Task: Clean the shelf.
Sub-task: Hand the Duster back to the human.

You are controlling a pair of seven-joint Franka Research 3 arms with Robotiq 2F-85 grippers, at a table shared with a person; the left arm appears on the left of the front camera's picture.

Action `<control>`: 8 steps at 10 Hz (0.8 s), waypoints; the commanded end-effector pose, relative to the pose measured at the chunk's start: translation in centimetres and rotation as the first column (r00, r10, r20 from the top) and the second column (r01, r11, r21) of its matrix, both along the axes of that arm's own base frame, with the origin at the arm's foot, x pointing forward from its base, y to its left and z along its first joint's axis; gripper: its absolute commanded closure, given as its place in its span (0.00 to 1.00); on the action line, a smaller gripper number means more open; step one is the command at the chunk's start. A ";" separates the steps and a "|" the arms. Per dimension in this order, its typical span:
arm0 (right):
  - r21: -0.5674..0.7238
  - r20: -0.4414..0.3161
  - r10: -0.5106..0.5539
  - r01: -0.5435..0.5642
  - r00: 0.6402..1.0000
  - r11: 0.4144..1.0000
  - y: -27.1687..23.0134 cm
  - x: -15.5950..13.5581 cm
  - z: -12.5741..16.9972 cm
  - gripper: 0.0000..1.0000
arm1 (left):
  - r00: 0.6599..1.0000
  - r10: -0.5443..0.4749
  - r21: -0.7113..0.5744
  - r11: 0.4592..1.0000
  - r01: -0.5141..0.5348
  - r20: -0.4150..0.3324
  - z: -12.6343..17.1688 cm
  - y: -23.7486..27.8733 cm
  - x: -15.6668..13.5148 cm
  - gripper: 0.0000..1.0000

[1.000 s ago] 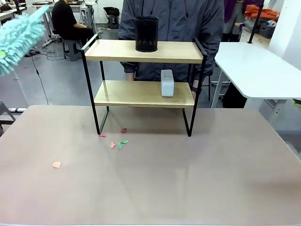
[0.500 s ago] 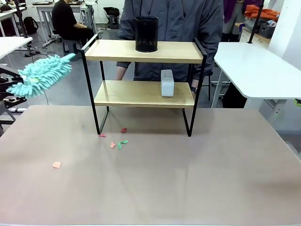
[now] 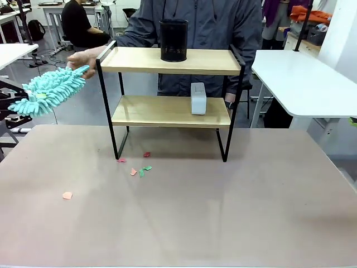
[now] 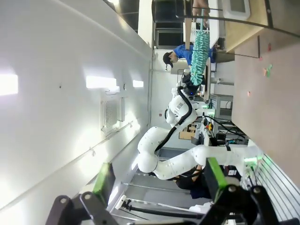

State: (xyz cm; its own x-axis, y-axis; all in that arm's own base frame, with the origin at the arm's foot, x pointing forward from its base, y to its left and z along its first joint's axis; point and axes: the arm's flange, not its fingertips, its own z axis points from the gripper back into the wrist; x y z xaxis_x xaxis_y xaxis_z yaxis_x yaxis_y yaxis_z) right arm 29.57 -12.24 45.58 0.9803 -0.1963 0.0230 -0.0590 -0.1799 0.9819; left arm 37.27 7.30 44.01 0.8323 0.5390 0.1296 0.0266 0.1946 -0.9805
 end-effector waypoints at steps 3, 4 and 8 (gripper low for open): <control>-0.013 0.014 0.009 -0.008 1.000 1.000 -0.3 0.0 0.2 0.00 | 1.000 0.000 0.006 1.000 0.000 0.010 0.3 0.0 -0.2 1.00; -0.013 0.014 0.009 -0.008 1.000 1.000 -0.3 0.0 0.2 0.00 | 1.000 0.000 0.006 1.000 0.000 0.010 0.3 0.0 -0.2 1.00; -0.013 0.014 0.009 -0.008 1.000 1.000 -0.3 0.0 0.2 0.00 | 1.000 -0.002 0.001 1.000 0.002 0.001 0.1 0.0 0.0 0.85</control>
State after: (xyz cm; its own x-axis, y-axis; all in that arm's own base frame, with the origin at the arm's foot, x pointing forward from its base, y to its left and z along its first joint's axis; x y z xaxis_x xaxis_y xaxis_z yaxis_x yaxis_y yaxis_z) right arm 29.56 -12.25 45.58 0.9802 -0.1967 0.0230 -0.0591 -0.1798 0.9819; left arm 37.32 7.25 44.05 0.8332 0.5374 0.1305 0.0277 0.1950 -0.9804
